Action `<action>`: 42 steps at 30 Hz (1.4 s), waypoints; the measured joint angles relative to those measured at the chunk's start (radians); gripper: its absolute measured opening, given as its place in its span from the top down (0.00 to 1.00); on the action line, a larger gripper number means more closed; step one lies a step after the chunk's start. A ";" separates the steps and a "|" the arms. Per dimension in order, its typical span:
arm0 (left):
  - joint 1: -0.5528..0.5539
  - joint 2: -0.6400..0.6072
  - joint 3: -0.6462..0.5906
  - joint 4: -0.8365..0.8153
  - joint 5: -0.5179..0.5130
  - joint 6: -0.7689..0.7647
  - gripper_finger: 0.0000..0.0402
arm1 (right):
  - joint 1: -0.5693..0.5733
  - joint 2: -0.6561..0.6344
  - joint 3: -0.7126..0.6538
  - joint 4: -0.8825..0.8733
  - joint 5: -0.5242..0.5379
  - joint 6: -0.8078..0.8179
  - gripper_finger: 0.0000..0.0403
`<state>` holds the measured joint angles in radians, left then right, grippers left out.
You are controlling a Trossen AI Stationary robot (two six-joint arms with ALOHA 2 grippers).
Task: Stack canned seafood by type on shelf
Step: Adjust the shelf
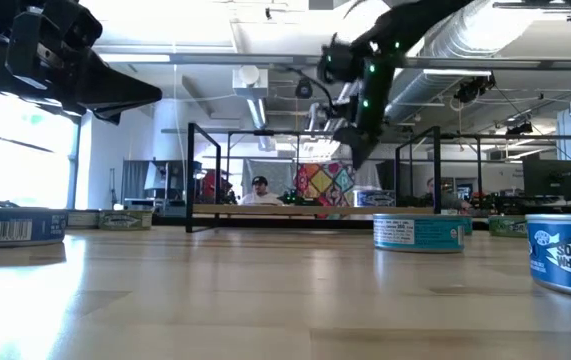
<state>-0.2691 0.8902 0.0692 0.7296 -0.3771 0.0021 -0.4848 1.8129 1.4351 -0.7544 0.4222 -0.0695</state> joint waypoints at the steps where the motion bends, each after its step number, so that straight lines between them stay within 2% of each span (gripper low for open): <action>1: 0.000 0.000 0.000 -0.002 0.000 -0.001 1.00 | 0.031 -0.009 -0.008 0.014 -0.007 -0.014 1.00; 5: 0.000 0.000 0.000 -0.011 0.000 -0.007 1.00 | 0.203 -0.029 -0.045 0.029 -0.048 -0.068 1.00; 8: 0.000 0.000 0.000 -0.016 0.001 -0.019 1.00 | 0.347 -0.055 -0.082 -0.022 -0.116 -0.150 1.00; 10: 0.000 0.000 0.000 -0.026 0.000 -0.021 1.00 | 0.437 -0.073 -0.109 -0.047 -0.168 -0.136 1.00; 13: 0.000 0.000 0.000 -0.027 0.000 -0.025 1.00 | 0.564 -0.099 -0.138 -0.079 -0.211 -0.002 1.00; 20: 0.000 0.000 0.000 -0.021 0.000 -0.026 1.00 | 0.822 -0.145 -0.209 -0.164 -0.196 0.371 1.00; 23: 0.000 0.000 0.000 -0.020 0.000 -0.027 1.00 | 0.920 -0.166 -0.278 -0.103 -0.183 0.529 1.00; 26: 0.000 0.000 0.000 -0.012 0.000 -0.026 1.00 | 1.005 -0.173 -0.372 0.064 -0.145 0.625 1.00; 30: 0.000 0.000 0.000 0.028 0.000 0.009 1.00 | 1.064 -0.173 -0.486 0.206 -0.083 0.699 1.00; 33: 0.000 0.000 0.000 0.058 0.000 0.028 1.00 | 1.062 -0.173 -0.526 0.222 -0.064 0.727 1.00; 37: 0.000 0.000 0.000 0.079 0.000 0.028 1.00 | 1.043 -0.173 -0.502 0.110 -0.091 0.737 1.00; 42: 0.000 0.000 0.000 0.083 0.000 0.028 1.00 | 1.027 -0.173 -0.375 -0.061 -0.159 0.772 0.99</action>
<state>-0.2687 0.8900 0.0689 0.8130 -0.3771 0.0299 0.5426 1.6402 1.0599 -0.8157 0.2633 0.7024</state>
